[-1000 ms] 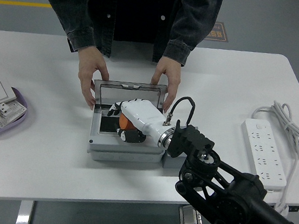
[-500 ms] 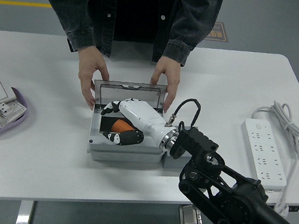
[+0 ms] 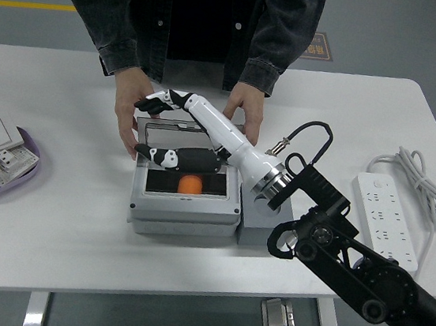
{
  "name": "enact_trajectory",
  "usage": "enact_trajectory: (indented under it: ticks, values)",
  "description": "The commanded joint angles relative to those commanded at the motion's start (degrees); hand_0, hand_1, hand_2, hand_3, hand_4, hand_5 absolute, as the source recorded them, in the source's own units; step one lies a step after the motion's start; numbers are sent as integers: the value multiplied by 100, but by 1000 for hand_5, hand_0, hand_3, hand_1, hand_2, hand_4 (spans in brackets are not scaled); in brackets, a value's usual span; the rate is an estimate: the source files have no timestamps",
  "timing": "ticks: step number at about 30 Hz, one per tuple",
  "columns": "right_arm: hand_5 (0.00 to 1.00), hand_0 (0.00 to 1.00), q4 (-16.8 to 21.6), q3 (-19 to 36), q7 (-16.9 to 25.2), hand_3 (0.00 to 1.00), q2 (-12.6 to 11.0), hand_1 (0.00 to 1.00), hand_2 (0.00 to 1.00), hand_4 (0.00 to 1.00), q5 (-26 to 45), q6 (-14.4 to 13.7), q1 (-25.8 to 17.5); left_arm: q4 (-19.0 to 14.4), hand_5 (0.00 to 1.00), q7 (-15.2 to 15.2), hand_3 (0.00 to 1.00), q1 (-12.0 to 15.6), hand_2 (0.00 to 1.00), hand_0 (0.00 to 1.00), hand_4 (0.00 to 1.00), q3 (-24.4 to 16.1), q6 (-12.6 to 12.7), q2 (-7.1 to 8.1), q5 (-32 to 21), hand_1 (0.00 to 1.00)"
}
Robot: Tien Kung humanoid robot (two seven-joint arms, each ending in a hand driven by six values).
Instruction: Pick up the cylinder from the cube,place it in the box,flap close box
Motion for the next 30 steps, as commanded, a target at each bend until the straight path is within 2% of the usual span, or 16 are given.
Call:
enact_trajectory:
  ticks: [1,9,13,17,21,23,30]
  values:
    - [301,631,-123,-3,8,688,-31,640,669,781,96,8,117,0,221,1,634,-6,595,628,696,-11,0,1,13,630]
    - [285,610,-1165,-289,139,683,-142,632,654,750,82,27,828,0,219,17,634,-17,594,627,695,-22,1,8,39,630]
    - [285,610,-1683,-518,145,683,-160,632,654,750,-30,43,947,0,219,15,634,-26,594,627,695,-22,1,11,46,630]
    - [283,603,-1963,-754,116,678,-180,629,647,729,-186,62,923,0,218,15,634,-23,594,627,694,-11,1,7,41,630]
    - [277,605,-2005,-857,119,678,-179,626,641,722,-444,84,870,0,218,9,633,-20,594,627,694,29,-6,-1,22,629]
    - [277,605,-1905,-863,76,678,-209,626,641,722,-579,82,823,0,218,5,633,-21,594,627,694,37,-8,-2,20,629]
    - [285,602,-1124,-924,-332,677,-436,625,636,727,-1297,33,621,0,219,-1,632,1,594,625,694,74,-3,-1,-11,629]
